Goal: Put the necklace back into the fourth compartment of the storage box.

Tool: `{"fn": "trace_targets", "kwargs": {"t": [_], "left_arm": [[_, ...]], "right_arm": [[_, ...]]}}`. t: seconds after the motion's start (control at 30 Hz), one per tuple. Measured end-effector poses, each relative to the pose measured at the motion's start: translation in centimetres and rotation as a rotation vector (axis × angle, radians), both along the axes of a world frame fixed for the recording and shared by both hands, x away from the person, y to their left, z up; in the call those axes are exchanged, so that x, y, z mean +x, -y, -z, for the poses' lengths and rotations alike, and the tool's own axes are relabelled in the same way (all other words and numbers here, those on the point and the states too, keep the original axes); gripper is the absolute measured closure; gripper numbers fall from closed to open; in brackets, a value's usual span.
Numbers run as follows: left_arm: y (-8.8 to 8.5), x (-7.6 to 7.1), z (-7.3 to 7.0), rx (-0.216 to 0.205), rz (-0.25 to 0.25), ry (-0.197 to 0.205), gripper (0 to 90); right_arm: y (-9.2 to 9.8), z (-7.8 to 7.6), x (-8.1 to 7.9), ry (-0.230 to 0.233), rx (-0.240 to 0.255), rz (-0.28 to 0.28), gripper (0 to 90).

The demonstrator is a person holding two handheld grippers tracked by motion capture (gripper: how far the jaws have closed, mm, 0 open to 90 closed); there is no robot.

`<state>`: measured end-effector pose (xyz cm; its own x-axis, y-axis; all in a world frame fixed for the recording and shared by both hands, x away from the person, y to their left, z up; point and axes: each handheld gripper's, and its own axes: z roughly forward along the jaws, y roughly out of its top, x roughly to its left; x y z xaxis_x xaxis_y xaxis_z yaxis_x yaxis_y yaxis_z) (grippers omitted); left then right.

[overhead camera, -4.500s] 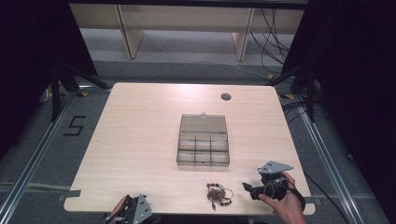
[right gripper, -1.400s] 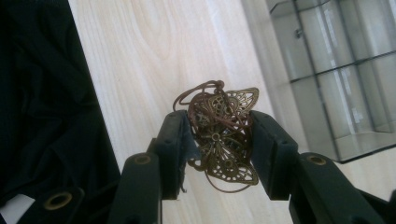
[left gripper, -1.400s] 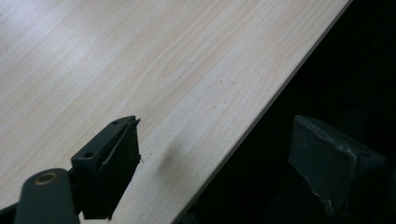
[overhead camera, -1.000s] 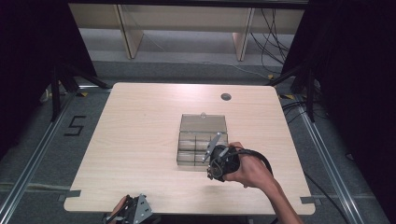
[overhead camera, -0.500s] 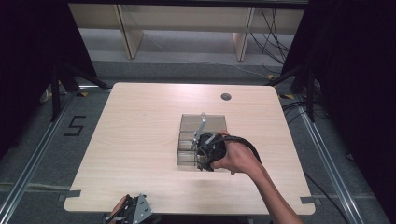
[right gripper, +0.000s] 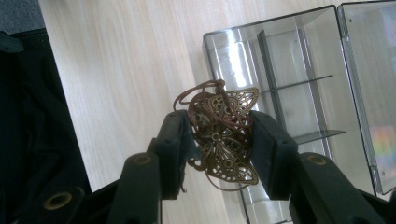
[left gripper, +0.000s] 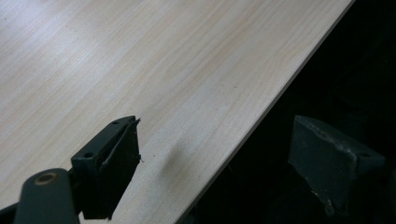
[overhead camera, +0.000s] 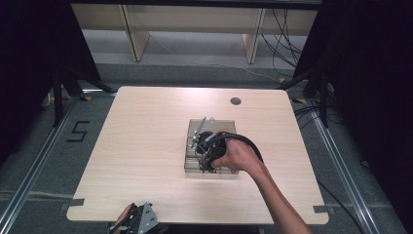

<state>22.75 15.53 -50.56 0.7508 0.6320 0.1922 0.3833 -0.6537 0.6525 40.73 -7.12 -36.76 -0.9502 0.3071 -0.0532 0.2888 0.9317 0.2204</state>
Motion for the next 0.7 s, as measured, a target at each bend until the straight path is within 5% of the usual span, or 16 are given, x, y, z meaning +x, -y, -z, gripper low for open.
{"fn": "trace_targets", "kwargs": {"t": [0.7], "left_arm": [[0.0,-0.1,-0.1,-0.008,0.007,-0.002,15.8]], "right_arm": [[-3.5,2.5,3.8,-0.023,-0.029,0.029,59.1]]}}
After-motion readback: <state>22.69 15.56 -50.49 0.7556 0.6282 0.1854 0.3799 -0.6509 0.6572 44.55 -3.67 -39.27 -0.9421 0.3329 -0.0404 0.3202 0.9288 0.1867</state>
